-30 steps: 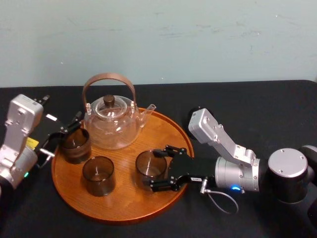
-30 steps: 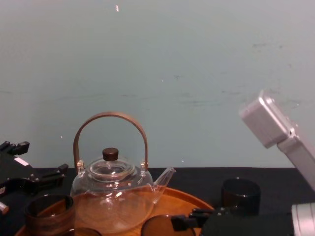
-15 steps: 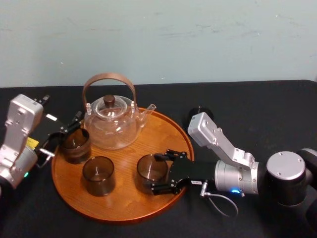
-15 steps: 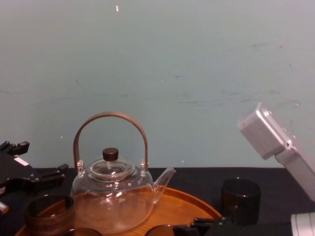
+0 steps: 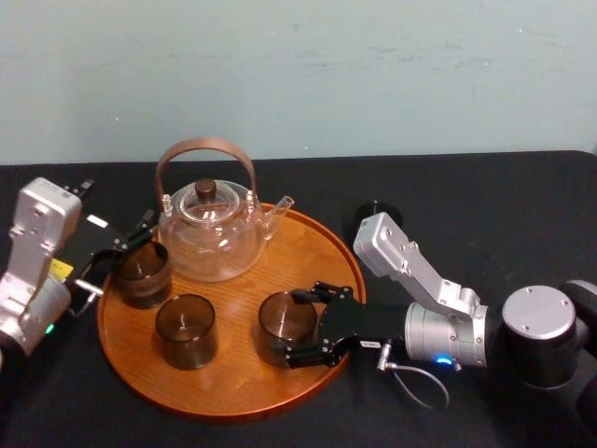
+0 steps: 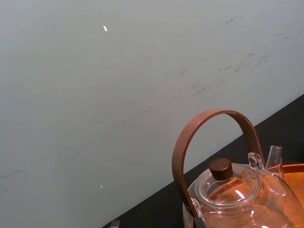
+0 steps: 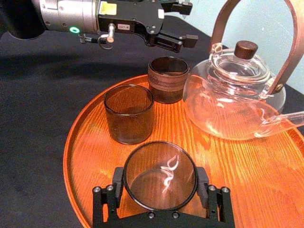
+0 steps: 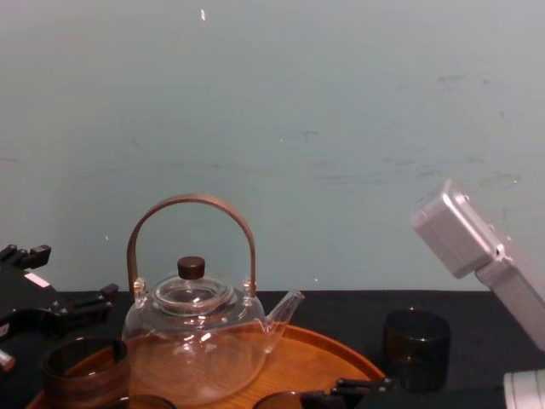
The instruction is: Pick up the glass from the table and place it on the tray.
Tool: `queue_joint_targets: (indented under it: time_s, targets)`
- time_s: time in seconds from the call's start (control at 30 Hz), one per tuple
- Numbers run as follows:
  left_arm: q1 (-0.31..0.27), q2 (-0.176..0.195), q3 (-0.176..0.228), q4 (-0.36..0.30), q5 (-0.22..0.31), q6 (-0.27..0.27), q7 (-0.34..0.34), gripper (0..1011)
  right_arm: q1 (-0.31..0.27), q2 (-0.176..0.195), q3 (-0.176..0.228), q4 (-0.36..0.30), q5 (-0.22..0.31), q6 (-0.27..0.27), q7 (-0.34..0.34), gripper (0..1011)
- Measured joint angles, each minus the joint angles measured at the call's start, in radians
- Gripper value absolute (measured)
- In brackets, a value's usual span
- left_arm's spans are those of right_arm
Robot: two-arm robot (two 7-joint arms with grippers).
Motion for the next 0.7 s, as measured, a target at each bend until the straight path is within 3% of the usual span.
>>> queue_joint_targets:
  time_s: [0.13, 0.7]
  targets:
    - [0.0, 0.0, 0.0, 0.0, 0.0, 0.0, 0.0, 1002, 0.0, 0.0, 0.0, 0.0, 0.0, 0.0, 0.0, 998]
    - [0.0, 0.0, 0.0, 0.0, 0.0, 0.0, 0.0, 1001, 0.0, 0.0, 0.001, 0.0, 0.0, 0.0, 0.0, 1003]
